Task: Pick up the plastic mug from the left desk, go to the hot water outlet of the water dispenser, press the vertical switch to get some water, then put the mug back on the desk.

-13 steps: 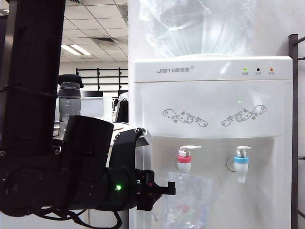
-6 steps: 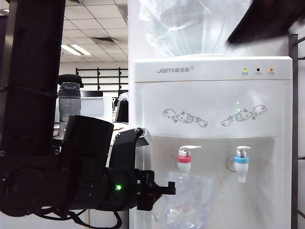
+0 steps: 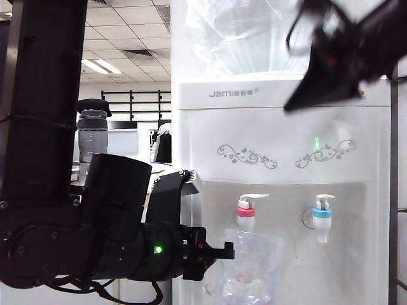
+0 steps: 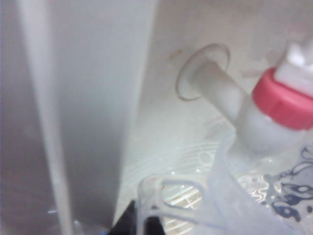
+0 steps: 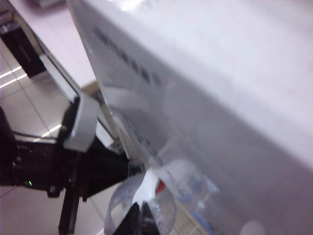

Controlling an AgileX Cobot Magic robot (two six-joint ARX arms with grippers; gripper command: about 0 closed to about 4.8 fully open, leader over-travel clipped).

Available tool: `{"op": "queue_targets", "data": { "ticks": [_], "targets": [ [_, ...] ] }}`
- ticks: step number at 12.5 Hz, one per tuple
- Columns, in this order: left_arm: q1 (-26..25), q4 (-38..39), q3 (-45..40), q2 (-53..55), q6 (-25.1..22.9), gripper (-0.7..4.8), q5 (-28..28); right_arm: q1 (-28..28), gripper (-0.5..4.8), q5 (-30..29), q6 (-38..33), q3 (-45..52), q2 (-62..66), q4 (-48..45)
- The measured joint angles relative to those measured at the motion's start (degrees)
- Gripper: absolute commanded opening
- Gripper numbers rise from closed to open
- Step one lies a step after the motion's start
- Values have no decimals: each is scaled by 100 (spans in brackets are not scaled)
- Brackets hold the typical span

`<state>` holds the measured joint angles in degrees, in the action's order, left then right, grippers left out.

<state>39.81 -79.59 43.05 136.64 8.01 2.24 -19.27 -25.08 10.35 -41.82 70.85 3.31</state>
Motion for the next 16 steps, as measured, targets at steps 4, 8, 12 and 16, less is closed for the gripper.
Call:
{"op": "queue_targets", "data": {
  "ticks": [4, 8, 12, 16],
  "targets": [
    [0, 4, 2, 0, 0, -5, 2, -133, -5, -31, 0, 0, 610, -81],
    [0, 2, 0, 0, 0, -5, 2, -385, -5, -15, -11, 0, 1023, -133],
    [0, 4, 0, 0, 0, -5, 2, -581, -5, 197, -22, 0, 1060, -177],
    [0, 4, 0, 0, 0, -5, 2, -579, -5, 400, -28, 0, 1397, -621]
  ]
}}
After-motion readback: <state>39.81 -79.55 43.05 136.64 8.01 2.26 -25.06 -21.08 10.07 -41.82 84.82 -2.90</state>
